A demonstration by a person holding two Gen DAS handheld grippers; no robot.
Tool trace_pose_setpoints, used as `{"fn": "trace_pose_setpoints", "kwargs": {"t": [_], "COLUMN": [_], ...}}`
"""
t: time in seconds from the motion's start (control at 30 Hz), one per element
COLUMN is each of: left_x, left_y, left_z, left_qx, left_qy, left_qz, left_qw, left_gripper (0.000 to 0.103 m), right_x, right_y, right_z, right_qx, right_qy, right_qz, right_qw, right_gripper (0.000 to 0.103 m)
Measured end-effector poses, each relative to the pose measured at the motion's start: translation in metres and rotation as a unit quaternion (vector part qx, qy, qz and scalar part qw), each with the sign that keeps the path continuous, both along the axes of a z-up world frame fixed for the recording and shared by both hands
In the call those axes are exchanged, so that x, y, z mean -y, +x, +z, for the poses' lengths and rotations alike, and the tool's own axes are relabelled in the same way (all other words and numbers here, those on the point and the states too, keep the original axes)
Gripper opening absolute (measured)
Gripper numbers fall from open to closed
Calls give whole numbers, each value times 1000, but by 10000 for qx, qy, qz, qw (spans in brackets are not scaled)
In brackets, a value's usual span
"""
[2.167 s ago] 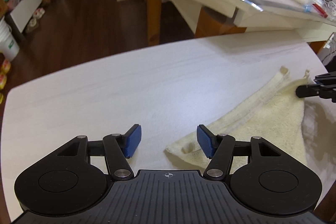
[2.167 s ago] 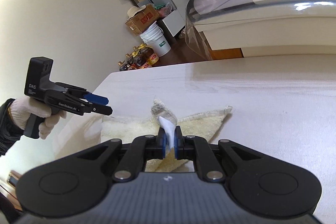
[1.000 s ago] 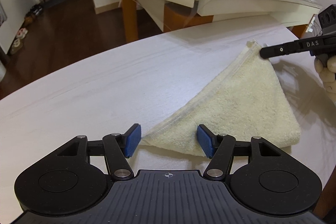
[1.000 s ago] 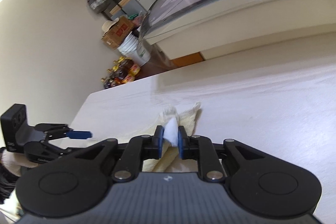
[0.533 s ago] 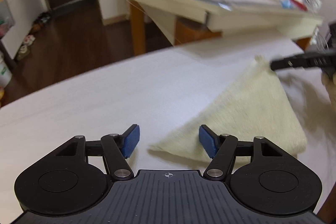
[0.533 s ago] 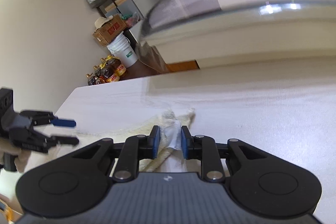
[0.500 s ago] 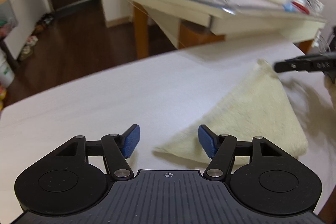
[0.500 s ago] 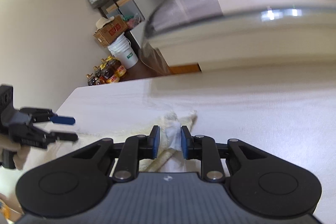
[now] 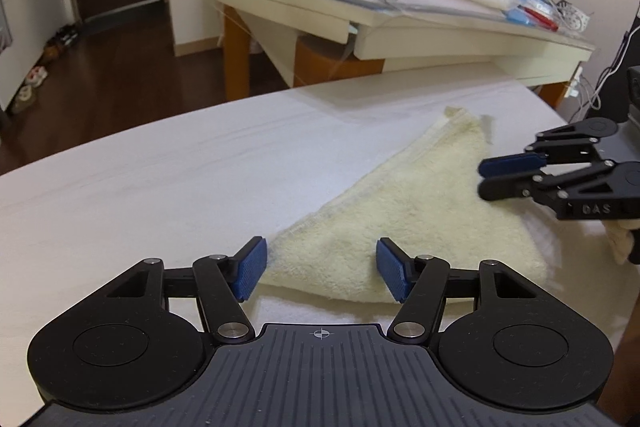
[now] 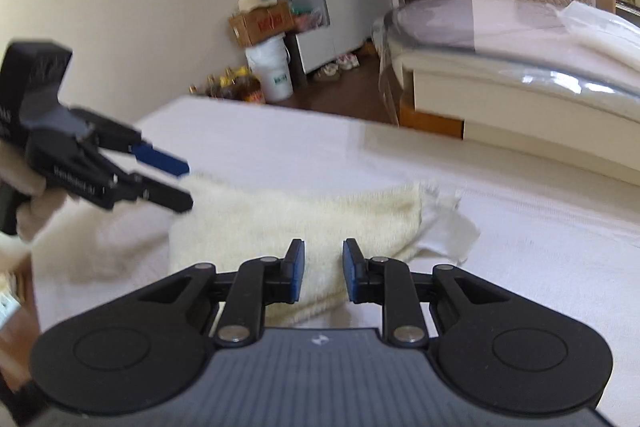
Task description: Fold towel
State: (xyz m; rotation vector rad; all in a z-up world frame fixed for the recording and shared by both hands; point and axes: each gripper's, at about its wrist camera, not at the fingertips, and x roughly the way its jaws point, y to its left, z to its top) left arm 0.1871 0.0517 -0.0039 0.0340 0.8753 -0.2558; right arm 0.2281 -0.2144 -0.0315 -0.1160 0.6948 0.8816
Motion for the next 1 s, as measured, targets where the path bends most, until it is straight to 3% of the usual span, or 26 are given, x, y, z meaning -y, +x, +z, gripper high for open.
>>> {"fn": "trace_pose_setpoints", "kwargs": {"t": [0.37,0.57,0.77,0.93,1.0], "left_x": [-4,-5,-6,-9,-8], "left_y": [11,12,-2,-37,-52], "left_z": [-6,-6,0,10,10], "left_qx": [134,178,346,558,600], "left_qy": [361,384,225,53,59], "left_qz": [-356,-285,105,603,784], "left_qw": [9986,9987,9991,9966,9951], "left_gripper": [66,66,64,72,76], "right_x": [-8,-20,-26,-17,-14], "right_y": [-38,-56,-68,-90,-99], "right_z": [2,3,4,15,16], "right_qx": [166,151,187,388,424], "right_qy": [-128,-102,23,172,197], "right_qz": [-736,-1339,-1581,-1624,-1654], "right_qw": [9971,9908,9872,9858,9851], "right_gripper": [26,26,31,35,48]}}
